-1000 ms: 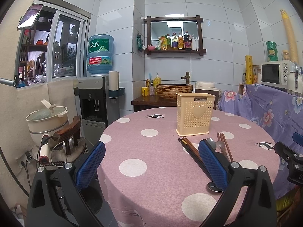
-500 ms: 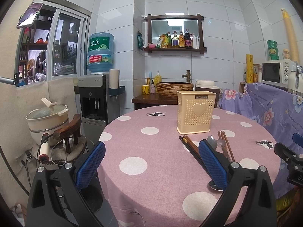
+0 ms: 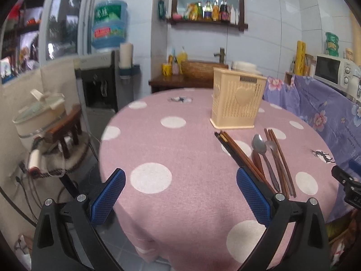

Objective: Organize utensils
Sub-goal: 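Grasp the black chopstick with the left tool while the right grasps brown chopsticks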

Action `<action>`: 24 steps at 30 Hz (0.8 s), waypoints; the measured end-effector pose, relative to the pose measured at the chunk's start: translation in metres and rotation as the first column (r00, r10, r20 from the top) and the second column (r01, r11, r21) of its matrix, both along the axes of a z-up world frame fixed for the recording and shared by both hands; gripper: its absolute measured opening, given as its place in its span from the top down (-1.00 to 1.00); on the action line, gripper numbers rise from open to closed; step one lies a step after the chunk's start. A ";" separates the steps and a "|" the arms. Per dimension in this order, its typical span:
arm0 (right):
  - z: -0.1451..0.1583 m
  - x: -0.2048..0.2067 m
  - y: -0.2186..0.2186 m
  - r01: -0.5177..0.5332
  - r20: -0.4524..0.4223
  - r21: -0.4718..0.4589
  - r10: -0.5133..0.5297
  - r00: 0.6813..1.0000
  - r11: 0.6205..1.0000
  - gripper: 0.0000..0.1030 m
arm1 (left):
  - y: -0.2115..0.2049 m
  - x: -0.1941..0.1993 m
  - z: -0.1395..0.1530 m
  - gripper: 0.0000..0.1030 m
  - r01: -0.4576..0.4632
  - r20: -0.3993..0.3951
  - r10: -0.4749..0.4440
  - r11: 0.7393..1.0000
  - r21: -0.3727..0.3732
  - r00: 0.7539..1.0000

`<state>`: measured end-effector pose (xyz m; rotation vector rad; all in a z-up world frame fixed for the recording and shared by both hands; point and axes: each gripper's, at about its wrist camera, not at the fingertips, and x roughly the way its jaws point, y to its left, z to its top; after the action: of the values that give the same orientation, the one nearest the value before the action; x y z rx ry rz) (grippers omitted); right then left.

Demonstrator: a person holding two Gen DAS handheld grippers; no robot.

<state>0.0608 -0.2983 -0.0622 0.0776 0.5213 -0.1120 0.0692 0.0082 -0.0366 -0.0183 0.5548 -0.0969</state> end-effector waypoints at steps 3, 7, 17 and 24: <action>-0.001 0.019 -0.007 0.005 -0.026 0.009 -0.005 1.000 1.000 -0.90 | -0.008 0.022 0.001 -0.87 0.055 -0.048 -0.055 0.998 -0.005 0.997; -0.001 0.042 -0.005 -0.021 -0.070 0.012 0.021 0.997 1.000 -0.90 | -0.033 0.045 0.000 -0.68 0.143 -0.097 -0.142 0.990 0.010 0.985; -0.009 0.075 0.003 -0.031 -0.124 0.003 0.031 0.992 1.000 -0.90 | -0.085 0.090 -0.030 -0.40 0.244 -0.264 -0.215 0.966 0.081 0.940; -0.011 0.096 0.013 -0.064 -0.171 -0.005 0.062 0.983 0.998 -0.90 | -0.075 0.105 -0.045 -0.33 0.221 -0.327 -0.173 0.969 0.113 0.929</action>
<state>0.1570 -0.2856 -0.0727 0.0409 0.6936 -0.0596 0.1743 -0.0665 -0.0820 0.1708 0.8834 -0.2525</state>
